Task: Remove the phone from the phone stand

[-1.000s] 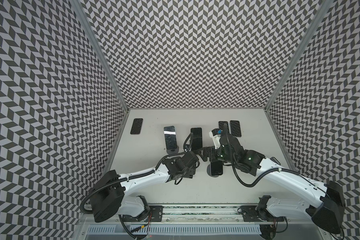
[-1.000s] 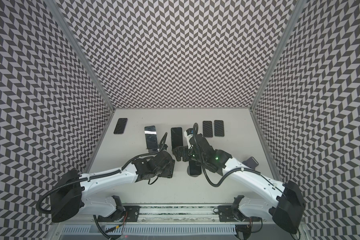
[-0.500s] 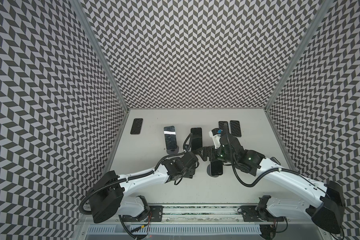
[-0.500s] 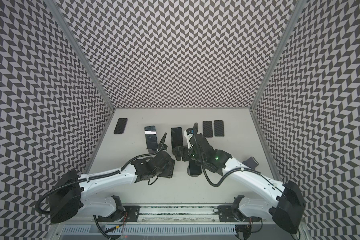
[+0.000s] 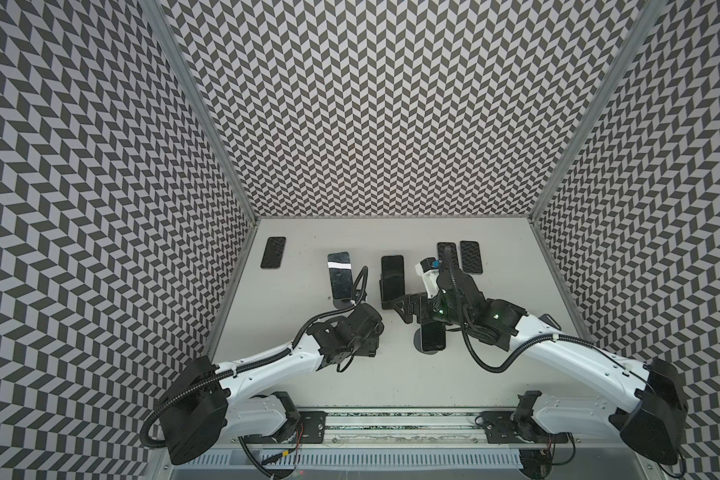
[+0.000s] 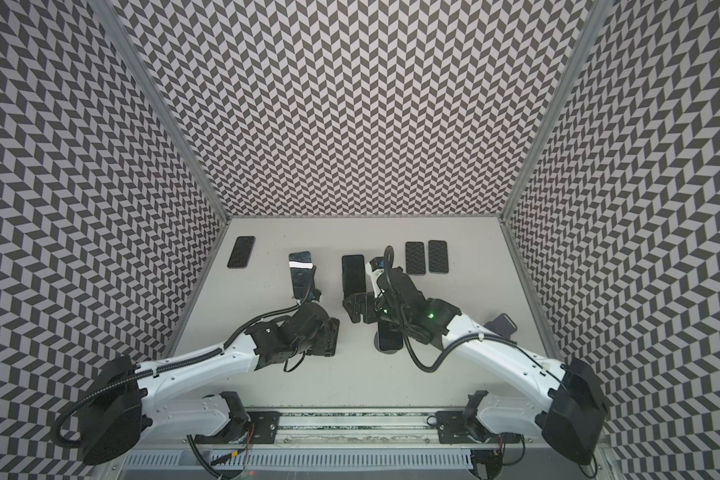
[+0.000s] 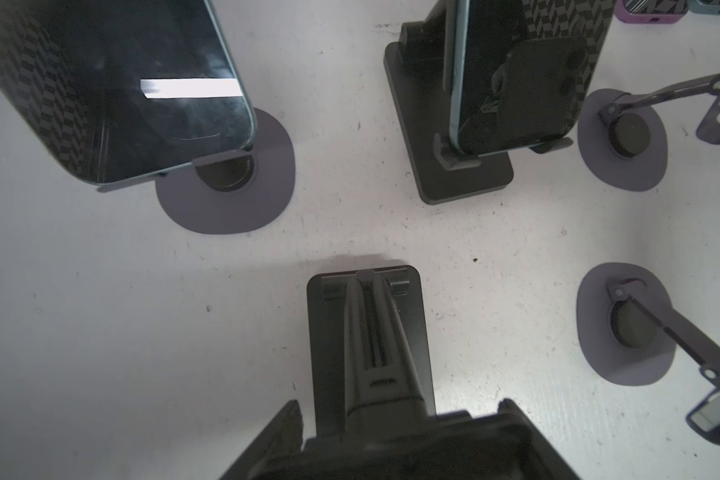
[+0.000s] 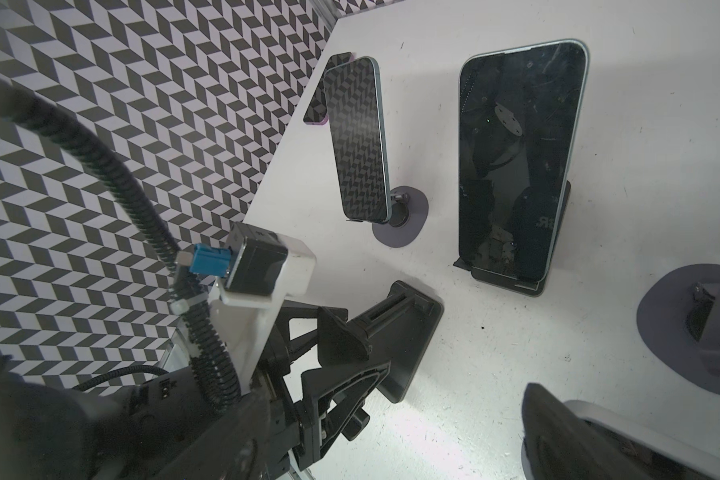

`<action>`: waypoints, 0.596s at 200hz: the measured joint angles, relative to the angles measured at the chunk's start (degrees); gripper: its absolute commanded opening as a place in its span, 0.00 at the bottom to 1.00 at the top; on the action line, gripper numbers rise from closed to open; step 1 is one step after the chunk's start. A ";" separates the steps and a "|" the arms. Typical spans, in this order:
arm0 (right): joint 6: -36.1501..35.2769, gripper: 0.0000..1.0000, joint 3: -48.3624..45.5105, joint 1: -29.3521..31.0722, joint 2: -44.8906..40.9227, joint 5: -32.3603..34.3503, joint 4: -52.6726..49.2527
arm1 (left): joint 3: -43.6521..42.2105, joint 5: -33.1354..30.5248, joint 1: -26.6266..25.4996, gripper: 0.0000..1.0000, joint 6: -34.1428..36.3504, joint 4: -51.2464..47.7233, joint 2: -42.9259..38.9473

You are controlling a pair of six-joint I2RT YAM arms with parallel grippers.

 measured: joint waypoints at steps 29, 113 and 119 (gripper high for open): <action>-0.22 0.93 0.46 0.00 1.11 -0.46 0.02 | -1.73 0.70 2.51 0.62 0.66 -0.90 -2.67; -1.53 0.93 1.66 -0.09 2.19 -1.53 0.72 | -5.29 1.46 16.46 0.60 5.95 -4.24 -10.75; -1.57 0.93 1.70 -0.11 2.23 -1.57 0.79 | -5.29 1.53 17.35 0.60 6.08 -4.33 -11.08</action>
